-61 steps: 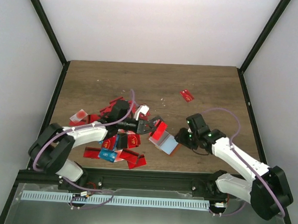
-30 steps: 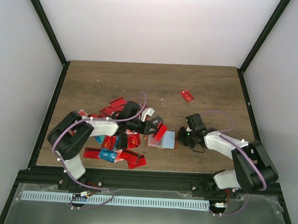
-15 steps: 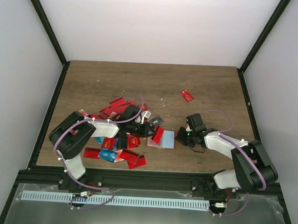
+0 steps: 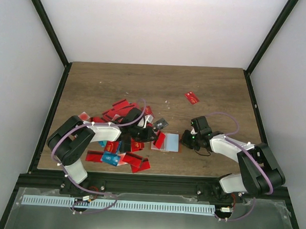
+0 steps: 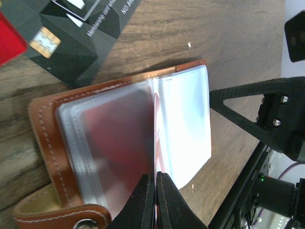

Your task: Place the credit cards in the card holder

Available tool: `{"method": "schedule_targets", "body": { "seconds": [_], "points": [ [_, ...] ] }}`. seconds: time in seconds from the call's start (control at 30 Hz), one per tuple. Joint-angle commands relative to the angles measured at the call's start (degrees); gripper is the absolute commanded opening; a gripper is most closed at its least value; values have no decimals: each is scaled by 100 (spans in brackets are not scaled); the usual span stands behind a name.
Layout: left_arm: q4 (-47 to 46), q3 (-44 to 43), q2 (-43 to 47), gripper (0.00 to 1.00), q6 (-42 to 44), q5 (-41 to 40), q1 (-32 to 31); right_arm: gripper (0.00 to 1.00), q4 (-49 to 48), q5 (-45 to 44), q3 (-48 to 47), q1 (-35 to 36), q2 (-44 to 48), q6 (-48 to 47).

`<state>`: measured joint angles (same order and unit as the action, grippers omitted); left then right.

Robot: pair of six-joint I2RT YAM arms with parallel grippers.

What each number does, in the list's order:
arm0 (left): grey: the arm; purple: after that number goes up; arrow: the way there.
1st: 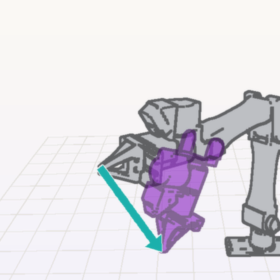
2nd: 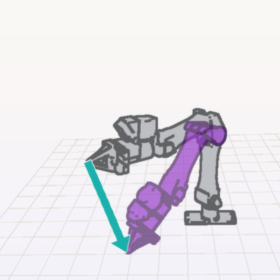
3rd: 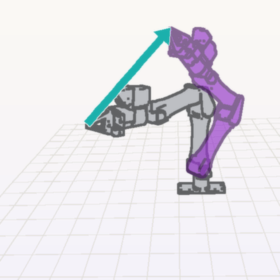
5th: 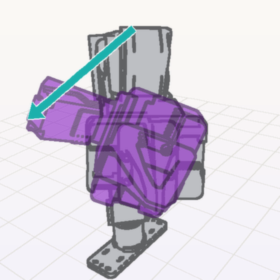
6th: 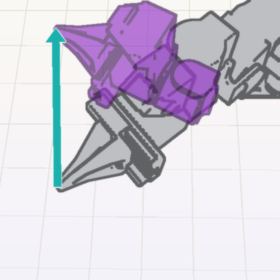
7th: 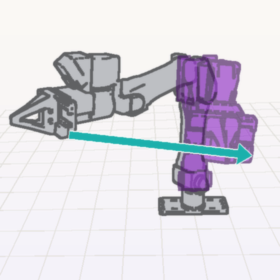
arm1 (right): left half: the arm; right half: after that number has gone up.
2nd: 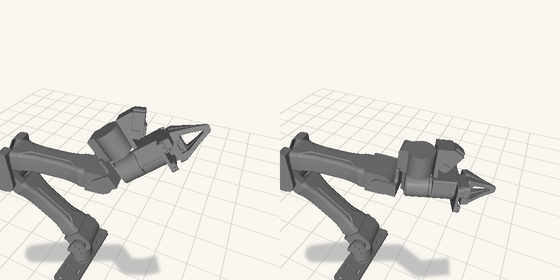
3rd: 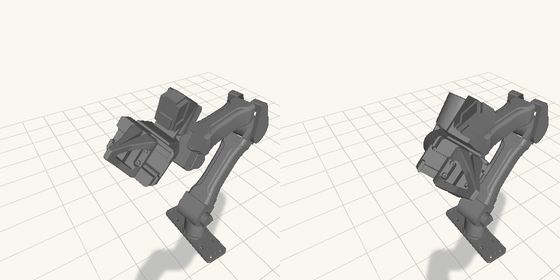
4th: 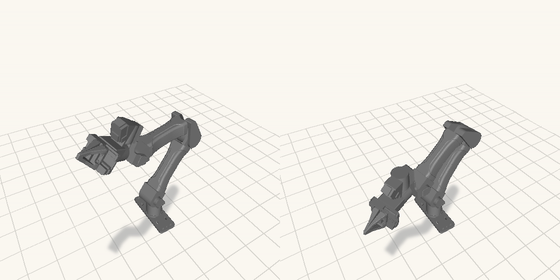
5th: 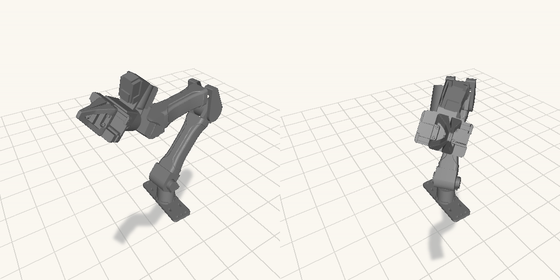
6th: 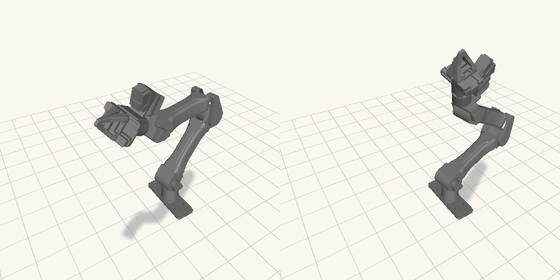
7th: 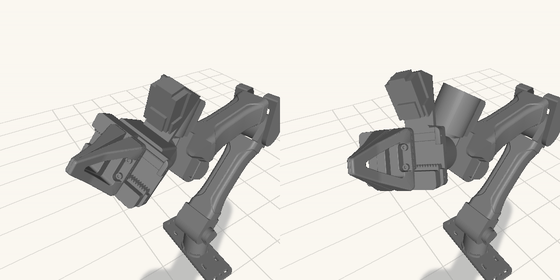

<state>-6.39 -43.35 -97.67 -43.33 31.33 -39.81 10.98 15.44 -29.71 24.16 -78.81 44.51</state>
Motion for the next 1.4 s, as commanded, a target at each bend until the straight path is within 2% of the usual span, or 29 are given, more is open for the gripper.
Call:
{"method": "schedule_targets", "body": {
  "seconds": [0.0, 0.73, 1.37],
  "points": [
    [-60, -45, -146, 4, -91, 214, -123, 8, 288, -79, 159, -32, -158, -107],
    [-1028, 87, -481, 4, -898, 204, -284, 8, 308, -28, 232, -33, -118, -72],
    [-1806, 381, -653, 4, -1821, -488, -727, 8, 252, 78, 486, -32, 46, 203]
  ]
}}
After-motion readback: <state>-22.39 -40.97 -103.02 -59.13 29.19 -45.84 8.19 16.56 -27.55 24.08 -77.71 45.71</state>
